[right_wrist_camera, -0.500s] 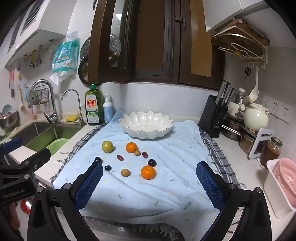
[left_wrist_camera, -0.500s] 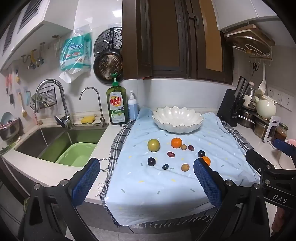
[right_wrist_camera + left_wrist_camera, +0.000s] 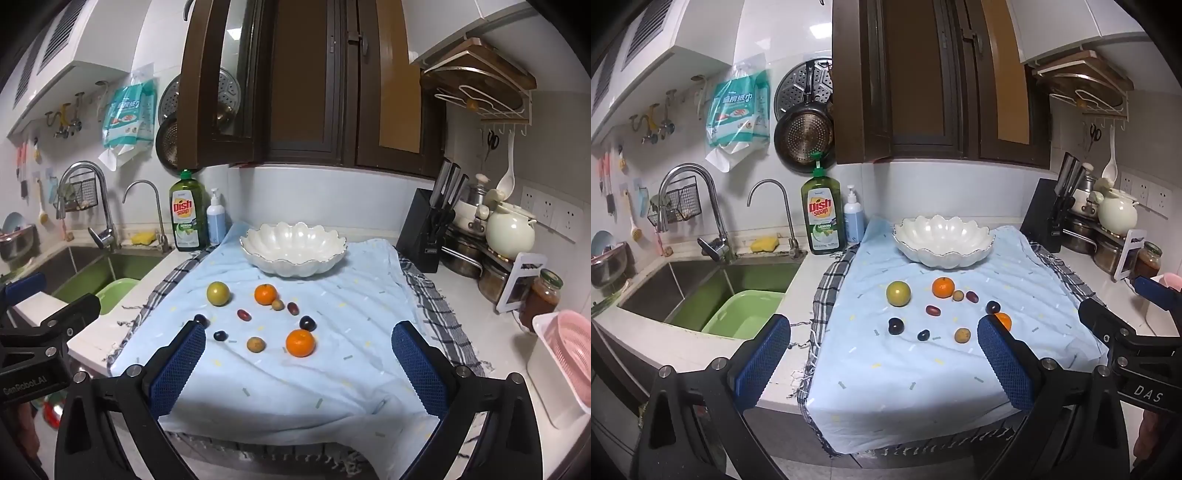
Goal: Organize fruits
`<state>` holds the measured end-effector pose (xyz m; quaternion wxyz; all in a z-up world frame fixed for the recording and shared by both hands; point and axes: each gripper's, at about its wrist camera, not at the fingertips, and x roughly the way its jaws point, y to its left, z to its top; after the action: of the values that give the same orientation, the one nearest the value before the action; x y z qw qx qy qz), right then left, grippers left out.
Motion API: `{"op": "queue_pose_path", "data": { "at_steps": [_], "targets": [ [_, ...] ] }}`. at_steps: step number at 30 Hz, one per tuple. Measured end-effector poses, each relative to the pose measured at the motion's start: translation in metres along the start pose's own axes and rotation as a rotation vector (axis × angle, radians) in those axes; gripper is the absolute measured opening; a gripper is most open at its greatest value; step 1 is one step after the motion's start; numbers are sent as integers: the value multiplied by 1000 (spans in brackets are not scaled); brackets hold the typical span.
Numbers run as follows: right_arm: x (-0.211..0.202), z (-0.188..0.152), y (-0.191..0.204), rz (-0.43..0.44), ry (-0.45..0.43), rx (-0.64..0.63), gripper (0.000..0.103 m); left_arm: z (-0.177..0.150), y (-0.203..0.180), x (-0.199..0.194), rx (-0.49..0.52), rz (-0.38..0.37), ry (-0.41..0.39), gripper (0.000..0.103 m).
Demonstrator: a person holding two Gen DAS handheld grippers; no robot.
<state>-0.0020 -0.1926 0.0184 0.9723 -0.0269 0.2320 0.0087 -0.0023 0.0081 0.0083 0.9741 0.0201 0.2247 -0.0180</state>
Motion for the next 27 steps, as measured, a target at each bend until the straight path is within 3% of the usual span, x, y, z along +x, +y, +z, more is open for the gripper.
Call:
{"op": "queue_pose_path", "data": {
  "at_steps": [27],
  "targets": [
    [0, 0, 6, -4, 1, 0, 102, -2, 12, 2, 10, -32, 24, 103]
  ]
}}
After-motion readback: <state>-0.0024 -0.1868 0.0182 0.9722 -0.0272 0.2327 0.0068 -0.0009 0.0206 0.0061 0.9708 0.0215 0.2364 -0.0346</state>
